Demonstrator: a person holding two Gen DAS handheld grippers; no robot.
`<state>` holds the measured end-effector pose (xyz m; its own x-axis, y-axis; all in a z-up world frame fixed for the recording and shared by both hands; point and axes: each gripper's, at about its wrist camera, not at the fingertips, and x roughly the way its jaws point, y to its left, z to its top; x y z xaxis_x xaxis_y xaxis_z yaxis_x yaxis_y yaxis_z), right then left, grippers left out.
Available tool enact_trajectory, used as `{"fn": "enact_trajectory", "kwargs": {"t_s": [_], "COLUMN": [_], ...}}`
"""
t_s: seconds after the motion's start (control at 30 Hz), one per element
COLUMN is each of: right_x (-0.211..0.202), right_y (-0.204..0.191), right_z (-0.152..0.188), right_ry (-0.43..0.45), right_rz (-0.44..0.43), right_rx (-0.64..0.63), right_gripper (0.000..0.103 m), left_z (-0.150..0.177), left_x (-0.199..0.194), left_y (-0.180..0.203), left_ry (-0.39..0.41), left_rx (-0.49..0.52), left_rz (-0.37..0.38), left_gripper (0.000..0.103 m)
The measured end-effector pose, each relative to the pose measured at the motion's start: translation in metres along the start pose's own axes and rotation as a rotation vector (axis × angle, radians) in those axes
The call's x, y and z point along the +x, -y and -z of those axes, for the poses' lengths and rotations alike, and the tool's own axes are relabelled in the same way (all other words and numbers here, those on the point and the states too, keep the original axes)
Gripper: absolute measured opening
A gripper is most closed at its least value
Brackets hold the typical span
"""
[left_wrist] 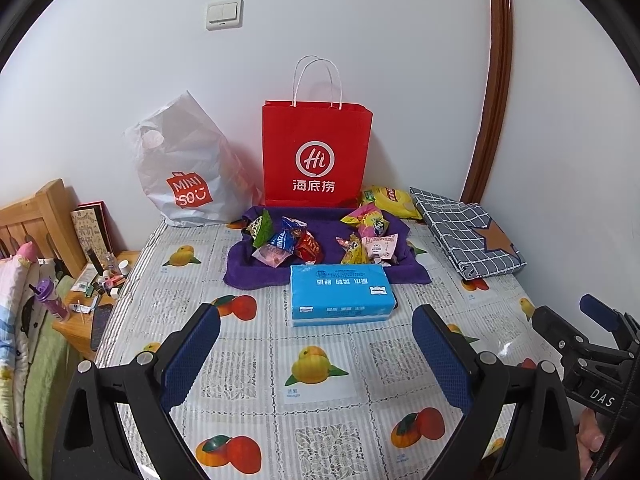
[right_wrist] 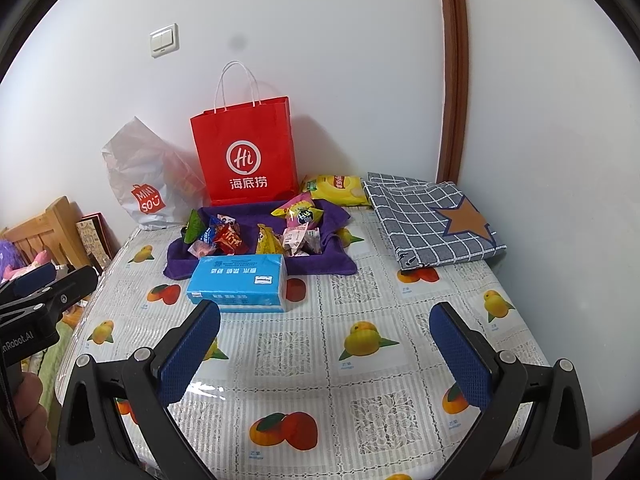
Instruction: Organize snacks
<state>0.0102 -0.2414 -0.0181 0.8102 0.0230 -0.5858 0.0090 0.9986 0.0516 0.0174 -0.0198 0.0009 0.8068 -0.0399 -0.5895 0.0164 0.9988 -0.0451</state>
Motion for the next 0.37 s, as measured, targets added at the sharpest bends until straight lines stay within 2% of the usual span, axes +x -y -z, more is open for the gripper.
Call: {"fn": "enact_trajectory", "kwargs": {"t_s": [0.37], "right_x": [-0.0007], "right_y": [-0.0041], "right_z": [0.0011], "right_ry": [0.003], "right_rz": [-0.002], "right_rx": [-0.004], "right_gripper": [0.103], "left_z": [0.0022], "left_x": [0.002], "left_y": [0.0003], "left_ry": [0.001], "left_rx": [-0.006], "left_rz": [-0.019], "left_gripper": [0.099]}}
